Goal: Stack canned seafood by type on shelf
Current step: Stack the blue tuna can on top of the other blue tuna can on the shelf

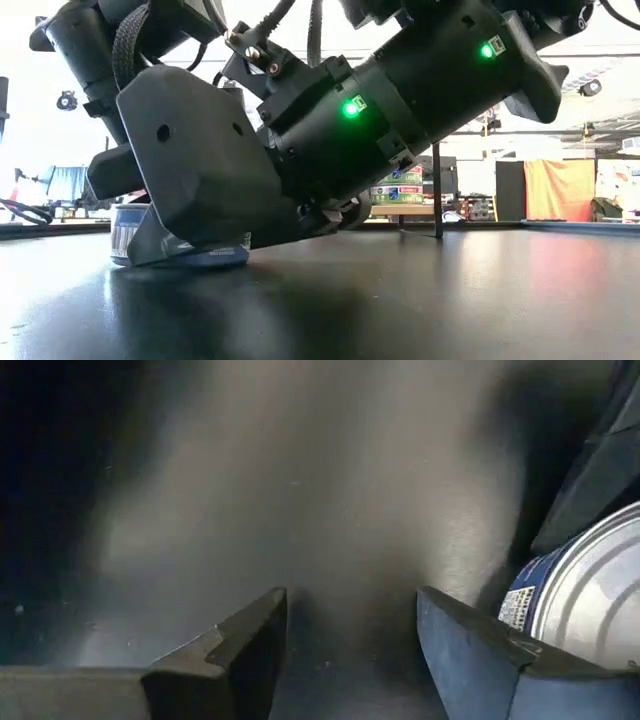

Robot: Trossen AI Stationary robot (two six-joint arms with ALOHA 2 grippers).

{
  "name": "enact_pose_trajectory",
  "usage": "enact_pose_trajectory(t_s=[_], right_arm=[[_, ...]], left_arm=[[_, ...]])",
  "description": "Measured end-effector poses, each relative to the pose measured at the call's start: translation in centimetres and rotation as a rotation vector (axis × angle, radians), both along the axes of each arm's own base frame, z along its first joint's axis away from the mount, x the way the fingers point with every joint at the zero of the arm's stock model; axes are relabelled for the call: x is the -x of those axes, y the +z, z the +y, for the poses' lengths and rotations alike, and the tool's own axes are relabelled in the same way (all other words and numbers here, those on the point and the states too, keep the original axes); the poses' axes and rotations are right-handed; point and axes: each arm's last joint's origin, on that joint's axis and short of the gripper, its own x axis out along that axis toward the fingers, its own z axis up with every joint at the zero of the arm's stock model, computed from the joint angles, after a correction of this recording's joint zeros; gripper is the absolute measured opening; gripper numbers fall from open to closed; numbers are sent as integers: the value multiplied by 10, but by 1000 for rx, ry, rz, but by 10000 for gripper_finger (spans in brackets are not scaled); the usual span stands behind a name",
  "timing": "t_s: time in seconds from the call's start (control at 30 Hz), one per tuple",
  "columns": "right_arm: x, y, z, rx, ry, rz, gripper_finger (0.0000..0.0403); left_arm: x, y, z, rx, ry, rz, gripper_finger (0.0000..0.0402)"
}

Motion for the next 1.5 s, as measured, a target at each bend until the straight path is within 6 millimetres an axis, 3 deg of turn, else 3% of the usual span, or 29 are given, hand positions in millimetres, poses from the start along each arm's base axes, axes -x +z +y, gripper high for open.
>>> enact_pose_trajectory(t_s=[0.23,0.53,0.67,0.8,1.0,1.13,1.3,1.5], right_arm=[[-1,0,-4,10,-18,1,354],[0,4,-6,27,-16,18,355],[4,26,-6,46,-2,43,354],[12,57,-13,171,-63,63,357],[16,98,-48,307,-260,44,354],[9,111,-82,308,-330,36,358],[1,115,-119,365,-267,144,357],[1,130,-157,313,-203,241,357]], left_arm=[[7,14,6,-9,52,-12,186],[35,78,20,-44,161,-152,165],[55,109,30,-54,212,-247,164],[70,134,37,-30,190,-331,164],[84,157,43,17,137,-423,164],[82,167,47,22,137,-500,164],[67,174,60,7,138,-581,163],[54,168,89,5,190,-540,163]])
